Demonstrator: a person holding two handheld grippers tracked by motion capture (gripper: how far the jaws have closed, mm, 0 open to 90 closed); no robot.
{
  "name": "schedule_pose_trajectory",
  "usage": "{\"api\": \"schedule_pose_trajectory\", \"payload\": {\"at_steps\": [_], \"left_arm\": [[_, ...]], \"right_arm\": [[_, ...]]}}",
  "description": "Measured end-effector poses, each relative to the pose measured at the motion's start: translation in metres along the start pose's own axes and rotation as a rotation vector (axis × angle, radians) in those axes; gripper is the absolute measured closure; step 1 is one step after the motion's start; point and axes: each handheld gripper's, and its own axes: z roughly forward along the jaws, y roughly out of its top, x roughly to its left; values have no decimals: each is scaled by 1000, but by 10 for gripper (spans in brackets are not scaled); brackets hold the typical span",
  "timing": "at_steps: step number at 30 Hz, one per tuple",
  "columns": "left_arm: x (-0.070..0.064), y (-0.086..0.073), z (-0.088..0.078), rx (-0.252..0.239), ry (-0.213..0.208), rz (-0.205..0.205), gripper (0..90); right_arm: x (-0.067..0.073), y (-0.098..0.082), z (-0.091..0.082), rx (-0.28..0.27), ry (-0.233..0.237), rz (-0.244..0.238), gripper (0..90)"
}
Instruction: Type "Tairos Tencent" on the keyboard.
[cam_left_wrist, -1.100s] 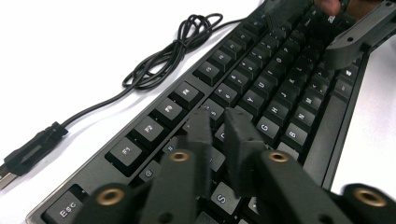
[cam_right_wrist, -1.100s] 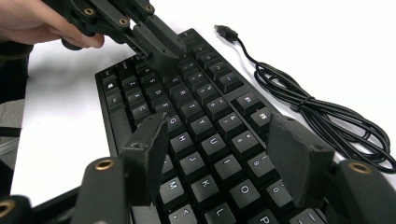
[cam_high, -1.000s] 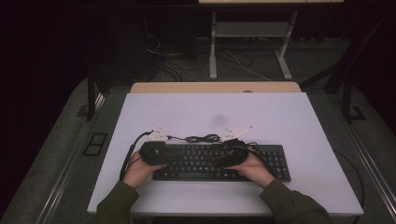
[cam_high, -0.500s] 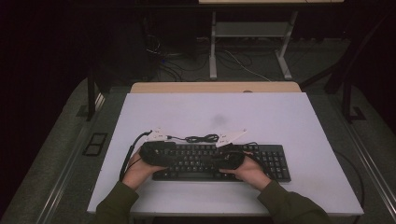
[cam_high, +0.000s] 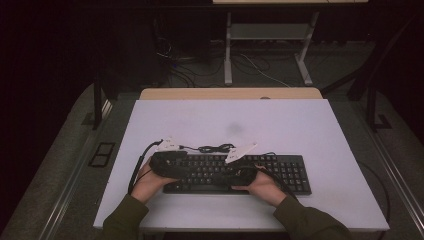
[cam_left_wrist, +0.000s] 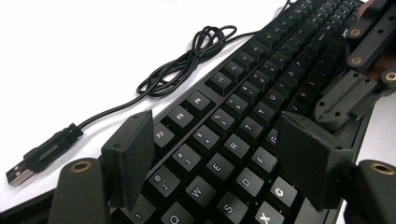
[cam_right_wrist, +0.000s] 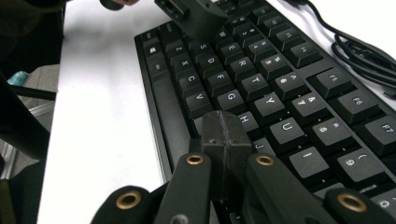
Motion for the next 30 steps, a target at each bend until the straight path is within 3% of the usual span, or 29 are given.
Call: {"api": "schedule_pose_trajectory", "payload": {"at_steps": [13,21,30], "left_arm": [[0,0,-1,-6,4,-3,278],[0,0,-1,-7,7,-3,279],[-1,1,1,-4,5,-1,316]], "right_arm": [[-1,-1,0,7,-9,-10,892],[-4,3,-11,-37,-9,10,882],[-7,4,-20,-67,-17,22,693]]}}
